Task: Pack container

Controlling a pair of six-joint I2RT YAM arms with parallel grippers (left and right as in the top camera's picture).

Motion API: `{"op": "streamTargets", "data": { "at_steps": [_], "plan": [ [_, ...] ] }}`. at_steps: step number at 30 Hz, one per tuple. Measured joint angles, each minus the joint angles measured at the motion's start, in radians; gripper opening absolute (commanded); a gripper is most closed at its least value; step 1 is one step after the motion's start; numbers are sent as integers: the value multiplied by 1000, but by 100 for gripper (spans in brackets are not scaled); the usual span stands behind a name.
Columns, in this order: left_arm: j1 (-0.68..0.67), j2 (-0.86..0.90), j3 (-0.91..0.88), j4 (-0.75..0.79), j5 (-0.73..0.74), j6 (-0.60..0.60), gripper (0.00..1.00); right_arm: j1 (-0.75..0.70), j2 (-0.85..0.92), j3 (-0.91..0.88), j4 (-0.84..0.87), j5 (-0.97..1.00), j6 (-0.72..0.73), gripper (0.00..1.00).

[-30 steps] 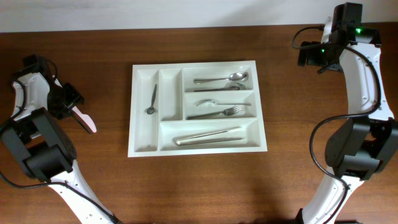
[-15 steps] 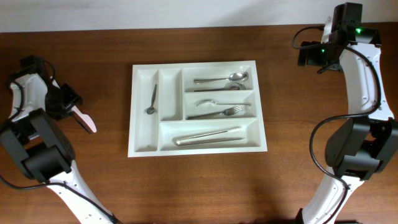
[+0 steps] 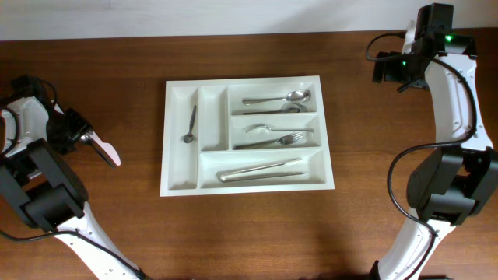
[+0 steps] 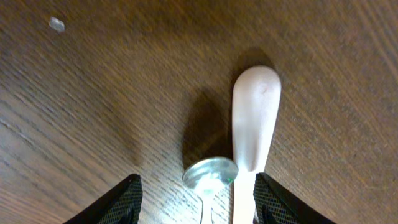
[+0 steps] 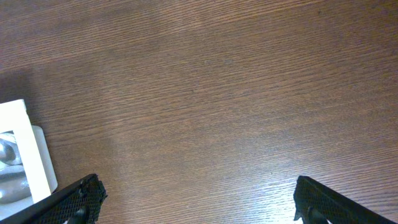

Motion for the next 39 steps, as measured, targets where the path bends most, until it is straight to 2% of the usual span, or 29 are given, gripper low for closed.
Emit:
{"op": "streamTargets", "data": {
  "at_steps": [17, 29, 39],
  "plan": [
    [0, 0, -1, 63, -7, 3, 60, 0, 0, 0, 0, 0, 0, 99],
    [0, -14, -69, 87, 5, 3, 58, 0, 0, 0, 0, 0, 0, 99],
    [-2, -18, -76, 87, 24, 3, 38, 0, 0, 0, 0, 0, 0, 99]
  ]
}}
